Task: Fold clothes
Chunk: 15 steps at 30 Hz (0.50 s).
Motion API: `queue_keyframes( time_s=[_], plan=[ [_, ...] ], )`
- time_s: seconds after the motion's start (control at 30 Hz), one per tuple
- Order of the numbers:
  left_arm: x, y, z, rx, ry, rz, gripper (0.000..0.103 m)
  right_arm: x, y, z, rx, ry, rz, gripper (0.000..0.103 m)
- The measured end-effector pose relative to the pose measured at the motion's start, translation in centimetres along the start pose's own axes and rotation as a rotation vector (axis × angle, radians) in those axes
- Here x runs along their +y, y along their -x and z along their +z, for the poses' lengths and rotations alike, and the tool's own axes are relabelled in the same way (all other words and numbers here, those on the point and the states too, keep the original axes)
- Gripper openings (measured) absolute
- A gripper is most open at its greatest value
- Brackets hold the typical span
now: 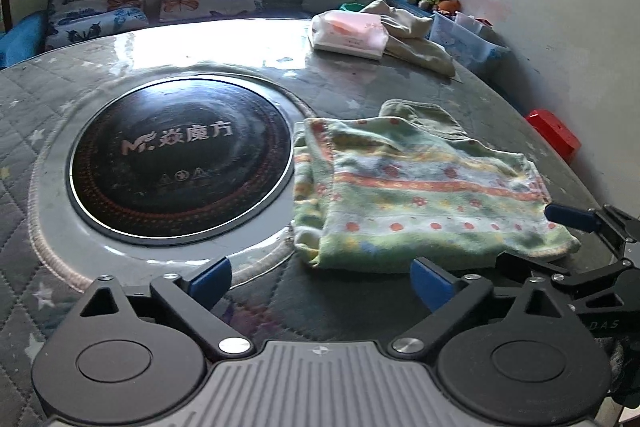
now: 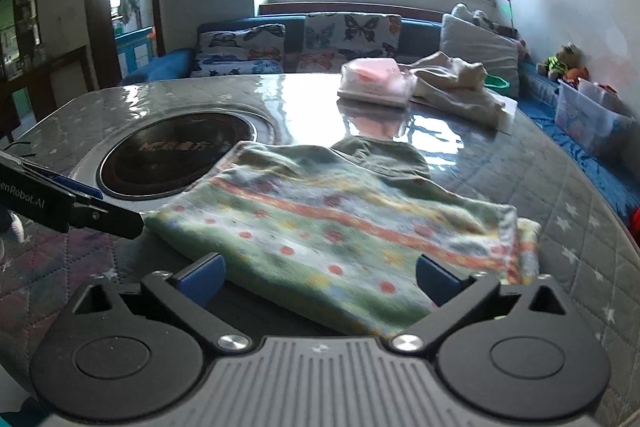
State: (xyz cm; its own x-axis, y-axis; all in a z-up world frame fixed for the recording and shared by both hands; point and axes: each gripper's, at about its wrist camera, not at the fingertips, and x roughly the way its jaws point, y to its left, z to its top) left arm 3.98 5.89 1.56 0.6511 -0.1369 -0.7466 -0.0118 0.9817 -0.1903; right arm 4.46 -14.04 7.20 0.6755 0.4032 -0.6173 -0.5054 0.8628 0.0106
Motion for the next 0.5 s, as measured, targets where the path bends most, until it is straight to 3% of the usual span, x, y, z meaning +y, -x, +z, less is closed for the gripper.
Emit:
queue_keyframes(
  time_s=[0.5],
  plan=[
    [2.0, 0.9, -1.2, -0.023, 0.06, 0.102, 0.103, 1.6, -1.8, 0.4, 0.009, 0.018, 0.011, 0.103]
  ],
)
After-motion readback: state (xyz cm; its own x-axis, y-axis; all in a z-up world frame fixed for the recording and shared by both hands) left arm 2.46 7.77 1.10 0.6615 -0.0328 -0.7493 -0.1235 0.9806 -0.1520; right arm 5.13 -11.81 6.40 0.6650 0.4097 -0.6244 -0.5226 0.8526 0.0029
